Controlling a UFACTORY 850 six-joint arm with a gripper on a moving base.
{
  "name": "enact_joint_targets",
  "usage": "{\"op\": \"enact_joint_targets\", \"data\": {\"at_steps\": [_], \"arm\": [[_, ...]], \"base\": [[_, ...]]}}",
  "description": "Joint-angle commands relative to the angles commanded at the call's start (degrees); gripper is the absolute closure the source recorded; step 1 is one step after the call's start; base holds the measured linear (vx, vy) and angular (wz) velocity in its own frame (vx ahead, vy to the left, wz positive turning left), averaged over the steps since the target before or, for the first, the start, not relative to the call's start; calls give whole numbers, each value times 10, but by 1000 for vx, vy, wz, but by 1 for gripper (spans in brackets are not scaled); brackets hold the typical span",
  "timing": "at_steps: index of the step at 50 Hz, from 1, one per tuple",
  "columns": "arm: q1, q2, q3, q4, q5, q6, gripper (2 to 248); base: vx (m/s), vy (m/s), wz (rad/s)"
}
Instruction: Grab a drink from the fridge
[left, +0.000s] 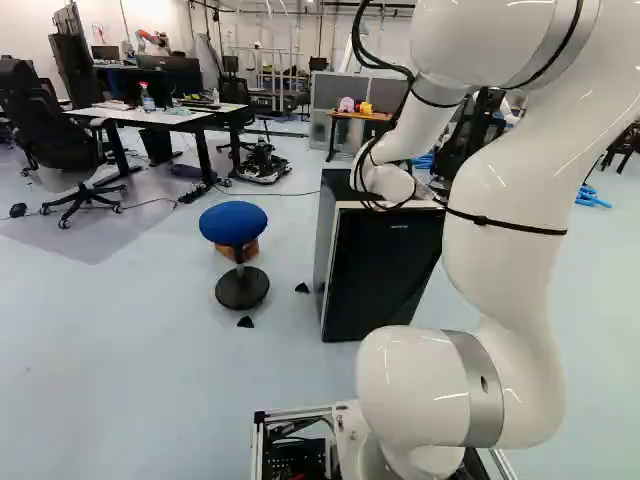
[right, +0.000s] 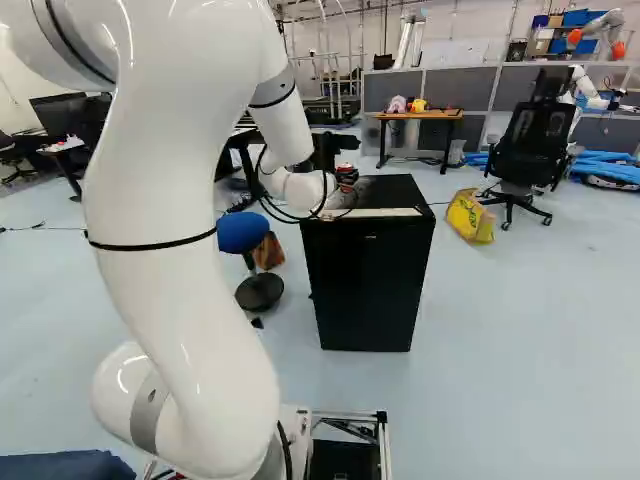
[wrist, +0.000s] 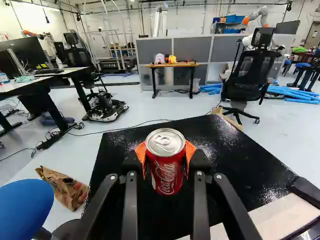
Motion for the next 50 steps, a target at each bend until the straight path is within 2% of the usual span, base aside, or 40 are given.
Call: {"op": "enact_joint_targets", "data": {"at_steps": [25,50], "arm": [[6,17,21,-2,0,0,153],[22,68,83,-8,1,0,153]], "base": [[0,0,0],[0,0,0]]}}
